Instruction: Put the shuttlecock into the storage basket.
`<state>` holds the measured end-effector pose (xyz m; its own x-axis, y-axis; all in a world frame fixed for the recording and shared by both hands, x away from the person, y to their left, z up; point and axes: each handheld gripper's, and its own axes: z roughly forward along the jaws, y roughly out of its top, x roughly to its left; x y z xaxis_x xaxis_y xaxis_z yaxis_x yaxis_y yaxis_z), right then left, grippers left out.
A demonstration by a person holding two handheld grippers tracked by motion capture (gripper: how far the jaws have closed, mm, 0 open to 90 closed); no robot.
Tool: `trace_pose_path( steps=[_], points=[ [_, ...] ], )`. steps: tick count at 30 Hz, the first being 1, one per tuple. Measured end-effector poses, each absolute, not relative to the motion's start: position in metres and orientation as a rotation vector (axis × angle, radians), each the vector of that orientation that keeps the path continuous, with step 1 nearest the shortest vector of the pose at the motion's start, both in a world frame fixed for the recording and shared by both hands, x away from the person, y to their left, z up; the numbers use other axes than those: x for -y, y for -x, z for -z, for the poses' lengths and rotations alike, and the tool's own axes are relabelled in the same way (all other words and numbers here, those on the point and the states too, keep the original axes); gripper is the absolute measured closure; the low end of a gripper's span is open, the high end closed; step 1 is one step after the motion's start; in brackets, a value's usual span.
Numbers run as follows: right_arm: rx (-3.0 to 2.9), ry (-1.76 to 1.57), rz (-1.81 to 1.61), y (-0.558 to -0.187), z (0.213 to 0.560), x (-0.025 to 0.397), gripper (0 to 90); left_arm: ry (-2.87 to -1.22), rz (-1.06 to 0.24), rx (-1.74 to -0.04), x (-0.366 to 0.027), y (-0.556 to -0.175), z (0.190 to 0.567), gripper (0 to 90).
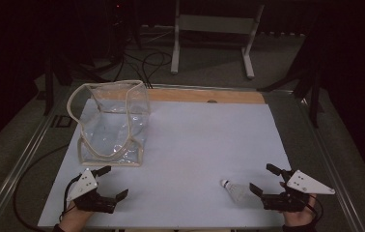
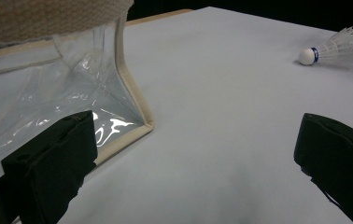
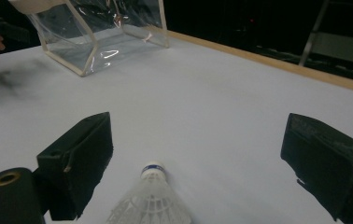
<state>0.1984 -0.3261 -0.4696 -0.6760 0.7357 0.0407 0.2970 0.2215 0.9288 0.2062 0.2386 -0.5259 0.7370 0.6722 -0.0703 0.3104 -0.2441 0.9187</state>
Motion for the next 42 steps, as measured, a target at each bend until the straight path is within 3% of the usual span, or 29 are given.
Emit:
trace_pose_path(
  steps=[19, 42],
  points=[
    [-2.220, -0.928, -1.304, -0.204, 0.423, 0.337, 9.3, -1.836, -0.411, -0.768, -0.239, -0.207, 0.525, 0.6],
    [-2.529, -0.939, -1.021, -0.218, 0.437, 0.326, 7.6, -1.841, -0.408, -0.768, -0.239, -0.206, 0.525, 0.6]
  ],
)
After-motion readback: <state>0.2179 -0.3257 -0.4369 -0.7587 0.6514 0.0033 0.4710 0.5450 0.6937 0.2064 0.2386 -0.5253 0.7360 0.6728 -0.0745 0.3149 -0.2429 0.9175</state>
